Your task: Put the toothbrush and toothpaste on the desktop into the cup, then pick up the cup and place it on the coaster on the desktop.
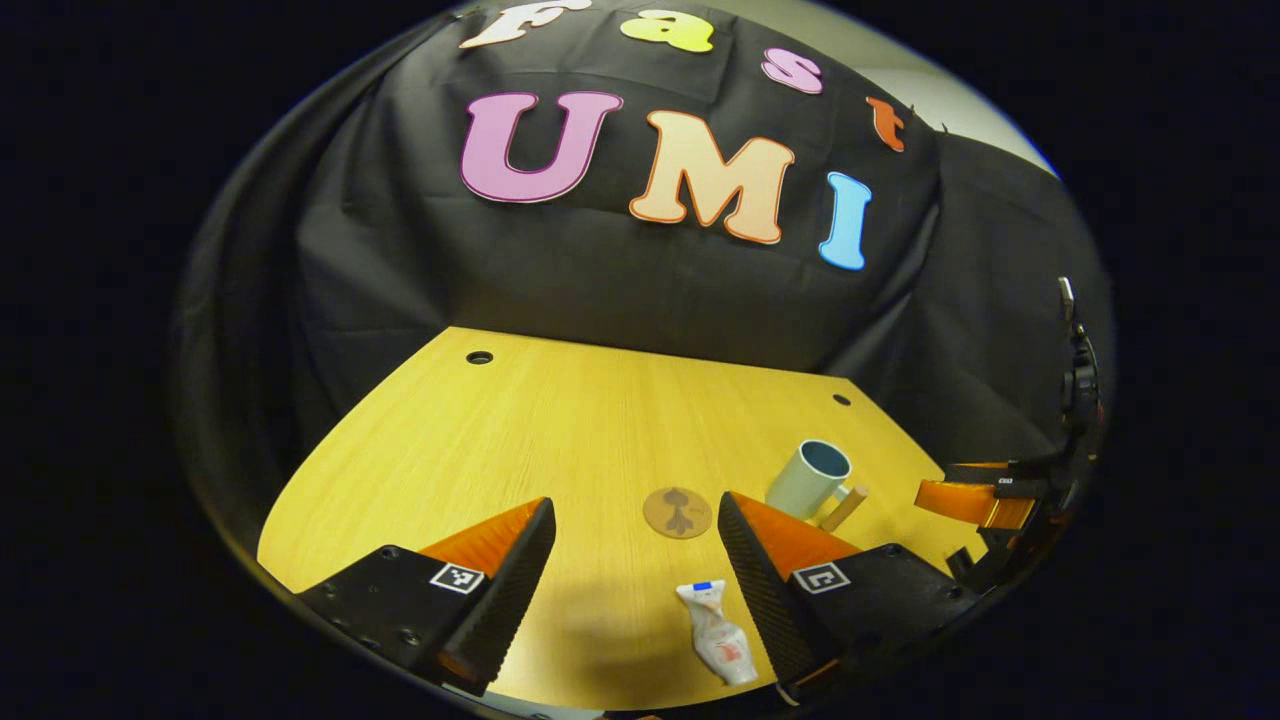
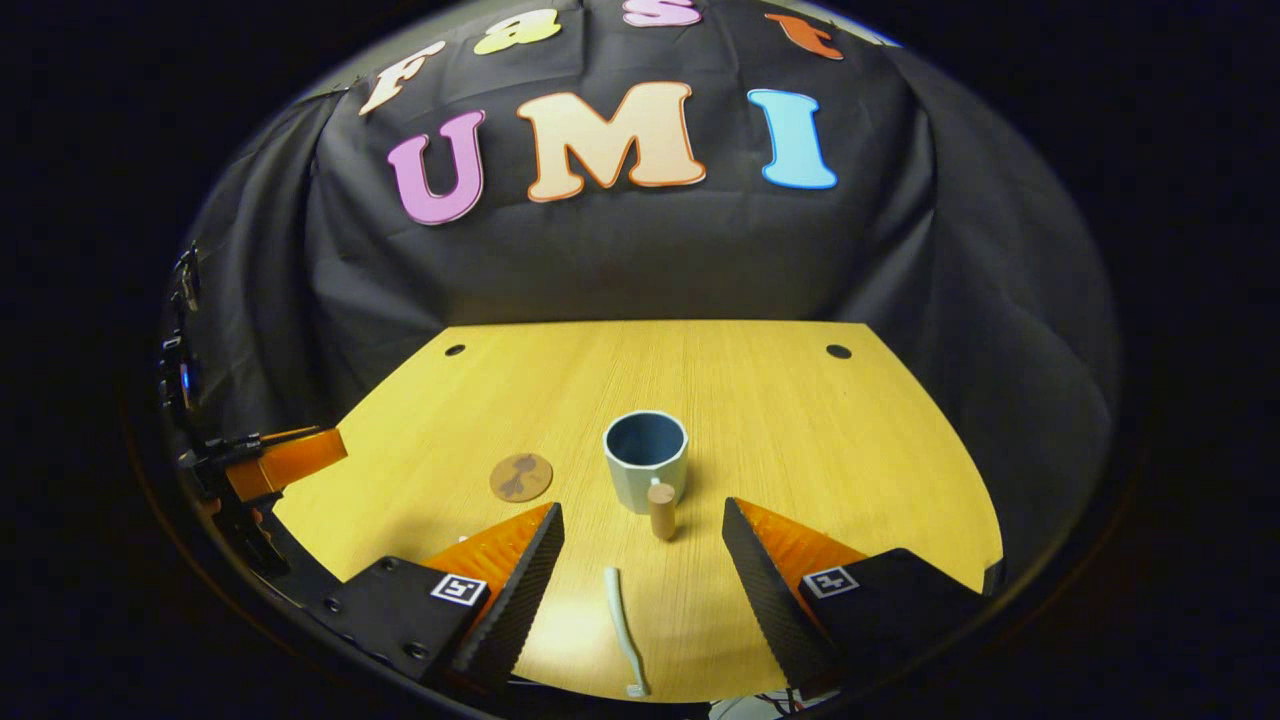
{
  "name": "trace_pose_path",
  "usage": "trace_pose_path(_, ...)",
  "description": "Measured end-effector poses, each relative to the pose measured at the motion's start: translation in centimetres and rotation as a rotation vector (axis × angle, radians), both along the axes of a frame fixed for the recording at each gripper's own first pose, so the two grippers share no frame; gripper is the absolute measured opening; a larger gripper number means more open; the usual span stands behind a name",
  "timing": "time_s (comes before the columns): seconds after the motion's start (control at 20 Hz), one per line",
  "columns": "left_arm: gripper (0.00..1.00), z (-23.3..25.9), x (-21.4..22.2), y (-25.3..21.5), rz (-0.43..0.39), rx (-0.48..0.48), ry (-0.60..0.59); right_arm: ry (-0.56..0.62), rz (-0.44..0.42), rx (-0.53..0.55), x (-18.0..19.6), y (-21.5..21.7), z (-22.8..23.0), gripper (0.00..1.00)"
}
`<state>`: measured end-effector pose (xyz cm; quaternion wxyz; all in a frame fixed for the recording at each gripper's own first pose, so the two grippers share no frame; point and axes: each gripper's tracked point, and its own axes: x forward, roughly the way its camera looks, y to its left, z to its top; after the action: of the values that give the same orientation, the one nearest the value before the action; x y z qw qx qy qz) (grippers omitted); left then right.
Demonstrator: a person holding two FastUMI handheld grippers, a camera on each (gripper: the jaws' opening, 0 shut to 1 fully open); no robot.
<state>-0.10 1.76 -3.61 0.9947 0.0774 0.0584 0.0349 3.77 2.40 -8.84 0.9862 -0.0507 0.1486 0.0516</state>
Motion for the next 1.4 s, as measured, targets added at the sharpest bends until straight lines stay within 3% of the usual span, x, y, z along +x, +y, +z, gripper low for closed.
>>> trace_pose_path(0.4, 0.95, -1.8, -0.6, 1.3, 0.033, 0.003, 0.055, 0.319, 0.068, -0.131, 1.6, 1.3, -7.9, 0.94)
trace_pose_path(0.5, 0.95, -2.1, -1.1, 2.3, 0.056, 0.005, 0.062, 0.411, 0.071, -0.146, 1.7, 1.6, -9.9, 0.99)
trace_pose_path(0.65, 0.95, -2.7, -2.2, 4.1, 0.101, 0.003, 0.081, 0.491, 0.072, -0.166, 2.1, 1.7, -11.9, 0.95)
trace_pose_path(0.8, 0.95, -2.9, -2.7, 5.4, 0.138, 0.006, 0.098, 0.549, 0.075, -0.215, 2.6, 1.6, -13.6, 0.83)
trace_pose_path(0.9, 0.95, -2.8, -2.9, 5.6, 0.143, -0.003, 0.098, 0.590, 0.074, -0.240, 2.6, 1.5, -14.6, 0.86)
trace_pose_path(1.0, 0.95, -3.0, -2.9, 5.7, 0.155, -0.013, 0.100, 0.623, 0.081, -0.246, 2.5, 1.9, -15.3, 0.80)
trace_pose_path(1.05, 0.95, -3.2, -2.9, 5.9, 0.156, -0.021, 0.102, 0.632, 0.078, -0.249, 2.5, 1.9, -15.4, 0.67)
trace_pose_path(1.15, 0.96, -3.3, -2.9, 5.8, 0.158, -0.035, 0.104, 0.651, 0.065, -0.245, 2.5, 2.0, -15.9, 0.58)
trace_pose_path(1.3, 0.95, -3.4, -3.0, 6.0, 0.166, -0.044, 0.106, 0.665, 0.046, -0.237, 3.1, 1.9, -16.1, 0.57)
trace_pose_path(1.35, 0.95, -3.4, -2.8, 6.1, 0.168, -0.048, 0.105, 0.675, 0.034, -0.241, 2.9, 1.6, -16.1, 0.45)
trace_pose_path(1.4, 0.95, -3.5, -2.8, 6.1, 0.167, -0.053, 0.108, 0.672, 0.014, -0.248, 3.1, 1.1, -15.7, 0.46)
